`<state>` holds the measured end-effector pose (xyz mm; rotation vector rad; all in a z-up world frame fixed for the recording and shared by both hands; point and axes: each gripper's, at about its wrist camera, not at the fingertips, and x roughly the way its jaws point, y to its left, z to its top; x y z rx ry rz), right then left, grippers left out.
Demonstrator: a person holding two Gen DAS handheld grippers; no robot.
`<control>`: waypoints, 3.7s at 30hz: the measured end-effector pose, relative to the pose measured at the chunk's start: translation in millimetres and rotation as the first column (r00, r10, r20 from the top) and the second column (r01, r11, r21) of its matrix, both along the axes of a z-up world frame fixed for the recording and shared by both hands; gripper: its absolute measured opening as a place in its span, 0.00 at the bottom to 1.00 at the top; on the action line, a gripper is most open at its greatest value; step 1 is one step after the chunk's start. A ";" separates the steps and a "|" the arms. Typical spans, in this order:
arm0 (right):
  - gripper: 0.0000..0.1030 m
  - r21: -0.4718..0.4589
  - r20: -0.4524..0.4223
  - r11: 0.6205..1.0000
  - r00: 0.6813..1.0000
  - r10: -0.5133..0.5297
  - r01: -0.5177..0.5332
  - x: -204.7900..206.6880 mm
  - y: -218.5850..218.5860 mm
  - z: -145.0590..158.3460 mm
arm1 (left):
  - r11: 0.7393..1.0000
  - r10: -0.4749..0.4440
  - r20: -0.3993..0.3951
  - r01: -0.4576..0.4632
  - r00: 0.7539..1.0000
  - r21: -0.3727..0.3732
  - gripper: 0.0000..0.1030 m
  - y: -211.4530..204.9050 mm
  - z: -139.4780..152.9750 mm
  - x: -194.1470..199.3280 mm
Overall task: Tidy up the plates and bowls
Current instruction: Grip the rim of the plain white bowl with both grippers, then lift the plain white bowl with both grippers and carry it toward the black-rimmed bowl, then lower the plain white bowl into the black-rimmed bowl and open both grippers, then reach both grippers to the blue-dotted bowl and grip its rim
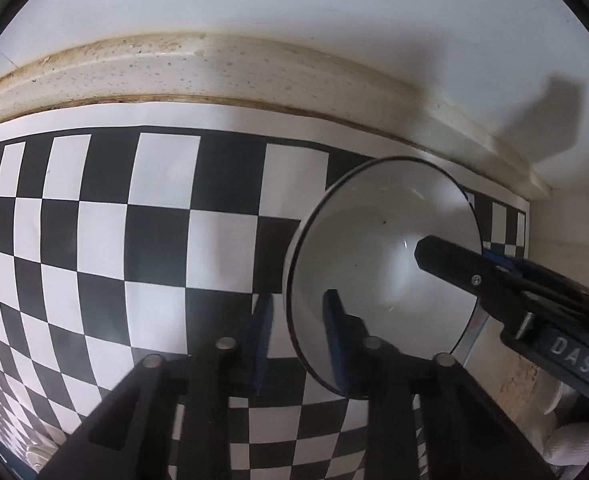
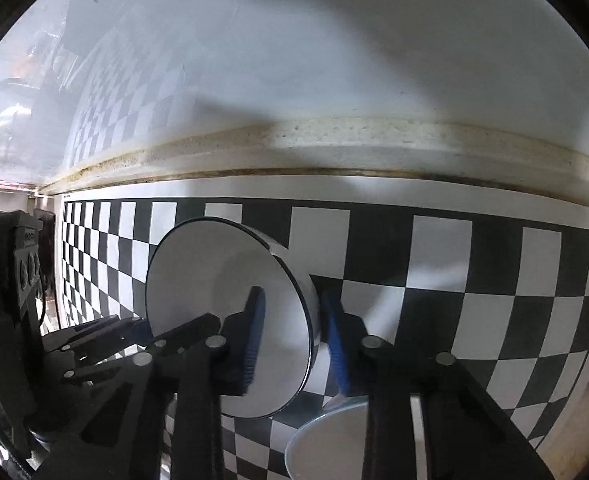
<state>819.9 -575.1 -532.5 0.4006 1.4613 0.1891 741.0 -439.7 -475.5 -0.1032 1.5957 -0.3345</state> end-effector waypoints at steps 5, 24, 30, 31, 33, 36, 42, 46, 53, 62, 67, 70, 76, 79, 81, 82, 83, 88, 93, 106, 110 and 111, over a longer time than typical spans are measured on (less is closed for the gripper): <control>0.08 -0.044 0.002 0.999 1.000 0.007 -0.007 -2.2 3.5 -3.0 | 0.999 0.024 -0.002 -0.024 1.000 -0.032 0.17 3.5 -0.3 2.8; 0.07 0.000 0.038 1.000 0.999 0.014 -0.014 -42.1 13.6 39.8 | 0.999 0.038 0.059 -0.037 0.998 -0.012 0.17 18.7 48.3 -26.7; 0.07 0.004 0.076 1.000 0.997 0.000 0.000 -79.3 19.9 76.3 | 1.000 0.007 0.099 -0.006 0.995 -0.012 0.17 22.1 75.2 -53.6; 0.07 0.007 0.082 1.000 0.997 -0.005 0.004 -89.3 21.7 82.8 | 1.000 0.000 0.105 0.002 0.994 -0.012 0.17 28.8 80.2 -58.1; 0.07 0.011 0.089 1.000 0.996 -0.012 0.011 -105.5 23.3 91.6 | 1.000 -0.018 0.120 0.020 0.993 -0.016 0.17 35.7 92.7 -73.7; 0.07 0.015 0.098 1.000 0.995 -0.024 0.023 -136.2 29.6 104.1 | 0.999 -0.036 0.128 0.039 0.991 -0.023 0.17 48.7 104.6 -91.9; 0.07 0.018 0.110 0.999 0.993 -0.052 0.050 -198.6 51.4 121.1 | 0.996 -0.072 0.147 0.077 0.986 -0.033 0.17 55.2 115.5 -130.9; 0.07 0.021 0.114 0.998 0.991 -0.067 0.065 -238.5 67.5 125.5 | 0.994 -0.096 0.155 0.102 0.983 -0.035 0.17 63.0 116.9 -161.4; 0.07 0.024 0.068 0.997 0.995 -0.072 0.071 -296.6 90.5 102.3 | 0.992 -0.125 0.100 0.128 0.987 -0.021 0.17 87.2 95.6 -211.7; 0.08 0.031 -0.003 0.997 0.998 -0.070 0.070 -335.6 108.3 58.2 | 0.990 -0.142 0.036 0.141 0.989 0.019 0.17 97.0 60.8 -234.8; 0.08 0.030 -0.027 0.998 0.998 -0.057 0.057 -339.7 113.7 45.9 | 0.989 -0.144 0.020 0.144 0.989 0.038 0.17 96.7 50.8 -236.1; 0.07 0.022 -0.038 0.999 0.998 -0.048 0.049 -339.0 116.7 42.4 | 0.988 -0.147 0.011 0.146 0.989 0.051 0.17 97.7 46.6 -238.0; 0.07 0.000 -0.070 0.999 0.997 -0.034 0.034 -340.2 122.8 32.3 | 0.985 -0.155 -0.028 0.157 0.987 0.074 0.17 95.0 31.8 -239.6; 0.08 -0.020 -0.079 0.999 0.996 -0.032 0.031 -336.4 126.1 28.9 | 0.980 -0.174 -0.018 0.174 0.985 0.092 0.17 88.8 31.8 -240.2; 0.08 -0.015 -0.089 0.999 0.995 -0.036 0.035 -335.3 126.3 26.1 | 0.977 -0.184 -0.020 0.185 0.983 0.109 0.17 85.4 29.7 -239.7; 0.08 -0.018 -0.092 0.999 0.995 -0.035 0.034 -335.2 126.3 25.2 | 0.975 -0.189 -0.020 0.191 0.982 0.116 0.17 83.5 29.0 -239.4; 0.08 -0.021 -0.093 0.999 0.995 -0.036 0.034 -335.2 126.4 24.7 | 0.972 -0.199 -0.019 0.200 0.980 0.122 0.17 81.0 29.0 -239.9; 0.12 0.013 -0.119 0.998 0.991 -0.067 0.069 -332.9 121.7 23.9 | 0.965 -0.217 -0.025 0.218 0.976 0.145 0.17 76.1 28.6 -243.0; 0.12 -0.019 -0.124 0.999 0.991 -0.047 0.045 -333.6 125.0 27.5 | 0.961 -0.228 -0.015 0.227 0.974 0.155 0.17 75.0 30.6 -246.3; 0.62 -0.028 -0.097 0.999 0.994 -0.043 0.040 -334.9 121.4 40.3 | 0.964 -0.213 0.020 0.207 0.977 0.168 0.18 90.2 45.1 -250.6; 0.91 -0.005 -0.071 0.998 0.995 -0.067 0.067 -334.3 109.5 45.2 | 0.968 -0.192 0.064 0.178 0.979 0.179 0.20 95.9 54.8 -242.9; 0.94 0.004 -0.062 0.997 0.995 -0.074 0.074 -333.4 106.3 46.4 | 0.971 -0.182 0.071 0.168 0.981 0.168 0.20 97.0 57.9 -239.7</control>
